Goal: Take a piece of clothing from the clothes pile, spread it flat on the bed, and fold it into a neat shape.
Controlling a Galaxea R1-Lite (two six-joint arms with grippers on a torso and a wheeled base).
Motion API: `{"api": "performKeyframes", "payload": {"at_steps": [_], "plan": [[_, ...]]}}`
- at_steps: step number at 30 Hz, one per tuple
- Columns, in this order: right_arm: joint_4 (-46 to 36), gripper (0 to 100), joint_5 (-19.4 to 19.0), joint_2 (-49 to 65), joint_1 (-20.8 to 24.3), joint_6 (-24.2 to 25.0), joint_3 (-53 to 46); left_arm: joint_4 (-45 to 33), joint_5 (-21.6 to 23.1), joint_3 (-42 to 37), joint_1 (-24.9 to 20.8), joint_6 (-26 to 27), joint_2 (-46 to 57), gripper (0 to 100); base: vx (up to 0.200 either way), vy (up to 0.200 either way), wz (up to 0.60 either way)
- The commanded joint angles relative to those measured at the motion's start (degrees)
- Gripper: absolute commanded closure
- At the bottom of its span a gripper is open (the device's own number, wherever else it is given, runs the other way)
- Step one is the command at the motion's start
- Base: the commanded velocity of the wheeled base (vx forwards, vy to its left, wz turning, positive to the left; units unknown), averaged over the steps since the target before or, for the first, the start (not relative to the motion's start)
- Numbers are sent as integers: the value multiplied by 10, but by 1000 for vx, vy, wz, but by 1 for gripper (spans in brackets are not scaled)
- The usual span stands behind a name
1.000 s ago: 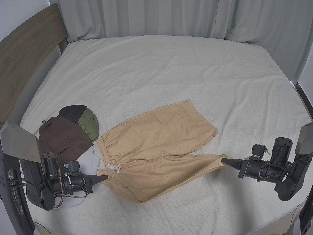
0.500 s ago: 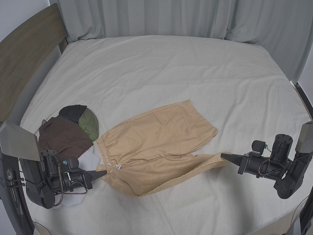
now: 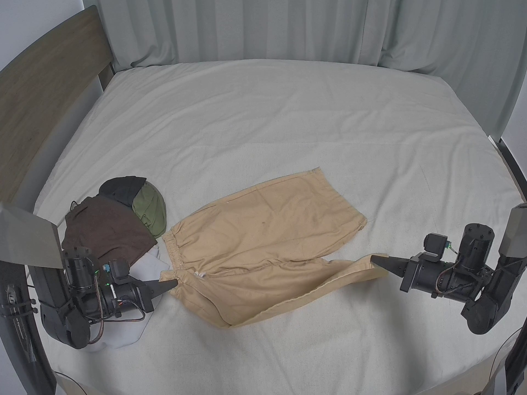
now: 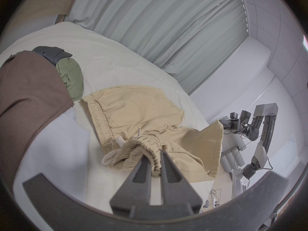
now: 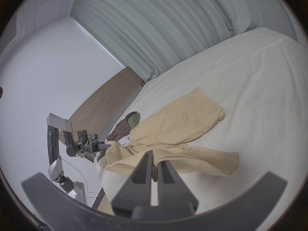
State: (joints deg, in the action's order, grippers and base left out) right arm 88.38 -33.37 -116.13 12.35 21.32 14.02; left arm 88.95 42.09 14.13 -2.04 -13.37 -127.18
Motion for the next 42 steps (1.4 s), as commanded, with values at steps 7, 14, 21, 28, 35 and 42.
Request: {"api": "performKeyframes", "payload": {"at_steps": [7,14,21,28,35,42], "plan": [[0,100,0,2,2,14,38,1,-1,4,3,-2,10,100,0,0,0],[-1,100,23,0,4,30,90,1,-3,13,5,-9,9,100,0,0,0],[-1,100,25,-8,5,30,131,1,-18,21,5,-15,9,100,0,0,0],[-1,100,25,-7,4,30,153,1,-25,29,6,-17,9,100,0,0,0],[-1,100,22,-8,5,29,178,1,-43,47,7,-39,9,100,0,0,0],[-1,100,22,-21,5,29,210,1,-51,59,8,-50,7,100,0,0,0]]}}
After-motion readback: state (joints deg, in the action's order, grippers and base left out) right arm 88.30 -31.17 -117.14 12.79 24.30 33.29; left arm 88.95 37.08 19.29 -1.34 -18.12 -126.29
